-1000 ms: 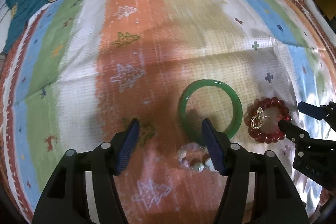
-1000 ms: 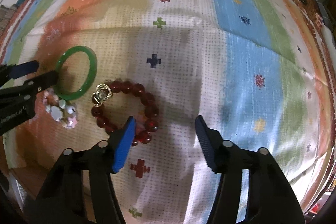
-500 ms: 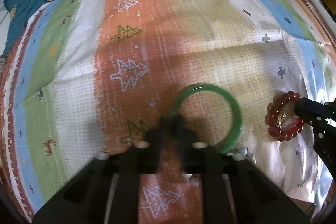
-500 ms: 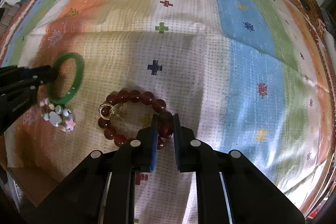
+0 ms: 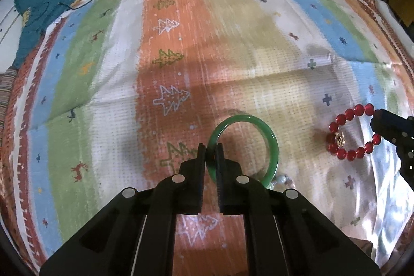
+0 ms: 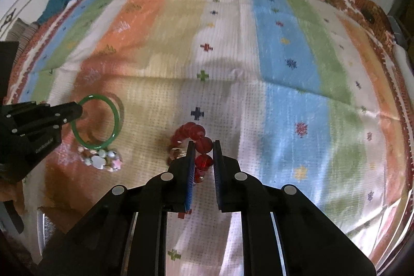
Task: Organize jewelry
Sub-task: 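Lift the green bangle and red bracelet and carry them over the tin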
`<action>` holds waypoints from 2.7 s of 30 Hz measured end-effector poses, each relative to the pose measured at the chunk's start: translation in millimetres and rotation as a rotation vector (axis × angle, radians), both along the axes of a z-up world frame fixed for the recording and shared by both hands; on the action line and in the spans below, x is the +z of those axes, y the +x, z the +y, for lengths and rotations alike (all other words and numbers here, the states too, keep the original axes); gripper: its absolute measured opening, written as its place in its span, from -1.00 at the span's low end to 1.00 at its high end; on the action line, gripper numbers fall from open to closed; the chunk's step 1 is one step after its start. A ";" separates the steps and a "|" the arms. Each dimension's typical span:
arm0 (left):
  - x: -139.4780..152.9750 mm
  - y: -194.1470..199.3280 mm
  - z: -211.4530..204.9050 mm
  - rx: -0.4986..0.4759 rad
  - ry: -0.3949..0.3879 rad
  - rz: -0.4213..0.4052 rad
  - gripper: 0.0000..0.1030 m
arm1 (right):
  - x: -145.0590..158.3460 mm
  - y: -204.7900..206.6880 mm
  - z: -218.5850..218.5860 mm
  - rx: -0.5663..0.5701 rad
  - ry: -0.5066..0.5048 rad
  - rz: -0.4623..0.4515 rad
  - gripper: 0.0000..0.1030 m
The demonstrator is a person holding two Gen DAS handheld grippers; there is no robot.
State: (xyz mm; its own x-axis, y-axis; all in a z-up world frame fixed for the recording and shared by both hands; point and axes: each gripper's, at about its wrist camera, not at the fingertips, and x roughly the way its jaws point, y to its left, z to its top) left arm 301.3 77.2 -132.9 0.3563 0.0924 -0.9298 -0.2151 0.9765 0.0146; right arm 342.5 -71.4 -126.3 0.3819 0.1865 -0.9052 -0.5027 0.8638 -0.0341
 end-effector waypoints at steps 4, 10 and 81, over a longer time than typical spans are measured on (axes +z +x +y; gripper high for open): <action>13.3 -7.5 -3.1 -0.001 -0.001 -0.022 -0.86 | 10.0 0.2 0.0 0.008 0.024 -0.010 -0.73; 36.1 -22.9 -5.9 0.008 -0.011 -0.066 -0.86 | 19.1 -10.3 -0.1 0.015 0.037 -0.022 -0.73; 132.7 -168.7 -63.7 -0.034 -0.015 -0.317 -0.85 | 86.3 -143.8 -13.9 0.127 0.173 -0.166 -0.73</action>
